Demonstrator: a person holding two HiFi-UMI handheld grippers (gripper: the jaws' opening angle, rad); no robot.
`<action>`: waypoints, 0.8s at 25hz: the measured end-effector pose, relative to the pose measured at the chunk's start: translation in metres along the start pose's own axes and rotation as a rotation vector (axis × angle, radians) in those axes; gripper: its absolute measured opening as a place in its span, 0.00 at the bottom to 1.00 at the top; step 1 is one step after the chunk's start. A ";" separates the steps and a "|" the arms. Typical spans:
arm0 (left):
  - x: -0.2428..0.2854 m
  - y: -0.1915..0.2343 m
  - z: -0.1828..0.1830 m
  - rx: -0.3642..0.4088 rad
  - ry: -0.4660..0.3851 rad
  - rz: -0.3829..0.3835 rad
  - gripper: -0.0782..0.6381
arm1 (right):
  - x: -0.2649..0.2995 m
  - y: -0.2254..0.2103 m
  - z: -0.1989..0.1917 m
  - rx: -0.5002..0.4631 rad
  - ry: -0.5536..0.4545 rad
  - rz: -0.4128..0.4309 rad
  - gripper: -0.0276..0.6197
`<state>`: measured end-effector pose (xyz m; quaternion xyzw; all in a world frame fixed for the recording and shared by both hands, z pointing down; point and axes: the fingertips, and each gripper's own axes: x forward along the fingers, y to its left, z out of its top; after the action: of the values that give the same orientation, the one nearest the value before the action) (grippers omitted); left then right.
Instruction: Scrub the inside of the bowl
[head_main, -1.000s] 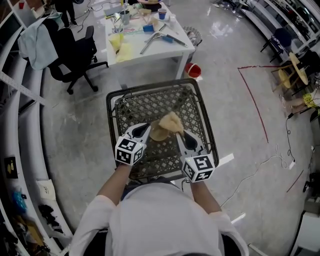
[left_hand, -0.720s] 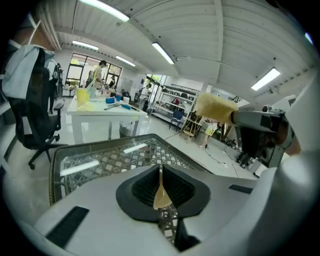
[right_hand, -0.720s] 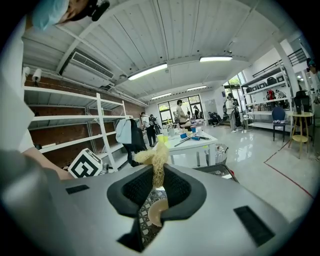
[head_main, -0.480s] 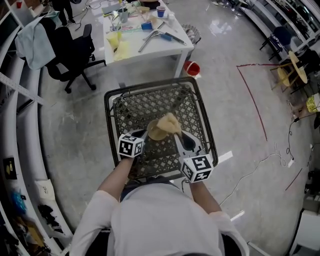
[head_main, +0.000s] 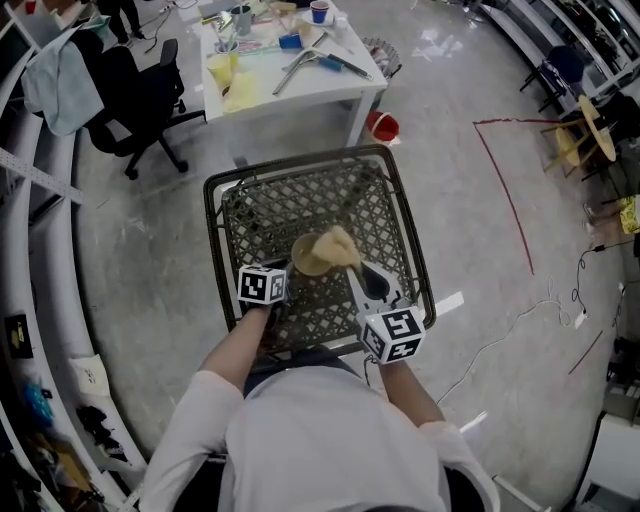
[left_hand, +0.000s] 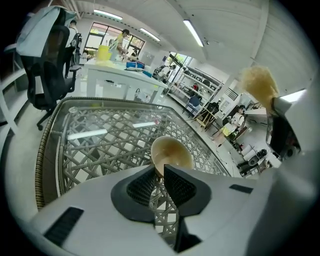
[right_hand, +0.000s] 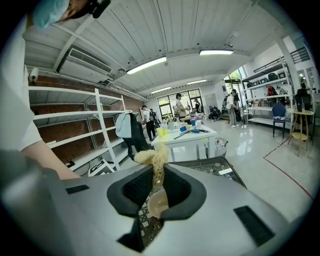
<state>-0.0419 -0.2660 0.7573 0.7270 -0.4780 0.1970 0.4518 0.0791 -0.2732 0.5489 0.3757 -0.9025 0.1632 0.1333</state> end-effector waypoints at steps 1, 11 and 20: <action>0.001 0.001 0.000 -0.002 0.008 0.005 0.17 | 0.000 0.001 -0.001 0.000 0.003 0.002 0.15; 0.022 0.009 0.005 -0.090 0.026 0.007 0.33 | 0.004 0.001 -0.005 -0.003 0.023 0.005 0.15; 0.041 0.014 -0.002 -0.137 0.067 0.014 0.31 | 0.004 -0.003 -0.009 0.004 0.047 -0.007 0.15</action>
<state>-0.0353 -0.2871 0.7943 0.6839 -0.4802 0.1912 0.5150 0.0795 -0.2738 0.5589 0.3753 -0.8974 0.1731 0.1543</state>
